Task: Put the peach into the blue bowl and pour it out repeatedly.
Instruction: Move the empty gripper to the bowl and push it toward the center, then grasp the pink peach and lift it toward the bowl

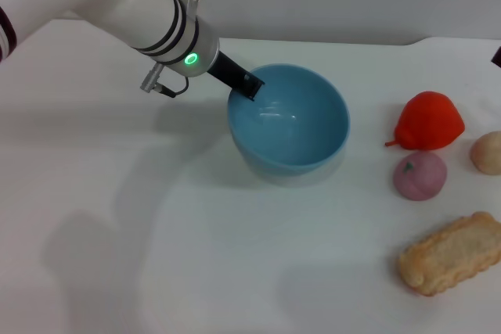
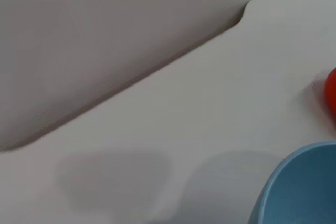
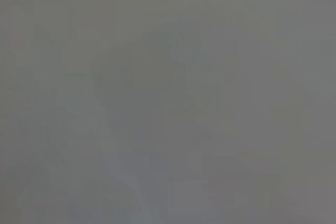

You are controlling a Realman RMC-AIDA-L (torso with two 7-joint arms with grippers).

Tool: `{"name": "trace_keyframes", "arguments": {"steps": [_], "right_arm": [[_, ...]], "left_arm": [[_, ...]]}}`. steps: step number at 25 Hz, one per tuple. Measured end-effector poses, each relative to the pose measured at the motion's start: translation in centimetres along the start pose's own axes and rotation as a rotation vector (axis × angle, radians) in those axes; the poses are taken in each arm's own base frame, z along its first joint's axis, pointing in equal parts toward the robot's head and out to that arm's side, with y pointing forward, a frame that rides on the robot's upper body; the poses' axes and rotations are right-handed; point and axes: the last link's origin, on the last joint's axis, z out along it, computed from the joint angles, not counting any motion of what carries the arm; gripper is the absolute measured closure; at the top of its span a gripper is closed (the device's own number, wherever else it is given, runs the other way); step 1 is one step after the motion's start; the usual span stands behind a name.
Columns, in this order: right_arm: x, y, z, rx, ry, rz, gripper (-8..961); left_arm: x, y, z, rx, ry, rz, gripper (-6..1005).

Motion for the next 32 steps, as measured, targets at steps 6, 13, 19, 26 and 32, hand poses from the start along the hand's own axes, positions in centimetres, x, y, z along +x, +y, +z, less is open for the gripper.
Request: {"name": "trace_keyframes", "arguments": {"steps": [6, 13, 19, 26, 32], "right_arm": [[-3.6, -0.1, 0.9, 0.038, 0.302, 0.056, 386], [-4.1, 1.4, 1.4, 0.031, 0.594, 0.09, 394], [-1.6, 1.6, 1.6, 0.054, 0.71, 0.116, 401], [1.1, 1.2, 1.9, 0.081, 0.734, 0.174, 409], [2.0, 1.6, 3.6, 0.081, 0.731, 0.163, 416]], "left_arm": [[-0.3, -0.3, 0.1, 0.003, -0.011, -0.022, 1000], [0.2, 0.2, 0.2, 0.001, -0.008, -0.026, 1001], [0.3, 0.4, 0.3, 0.0, -0.003, -0.027, 1000], [0.0, 0.4, 0.5, 0.0, -0.001, -0.038, 999], [-0.4, 0.1, 0.8, 0.004, -0.005, -0.051, 1000]]}}
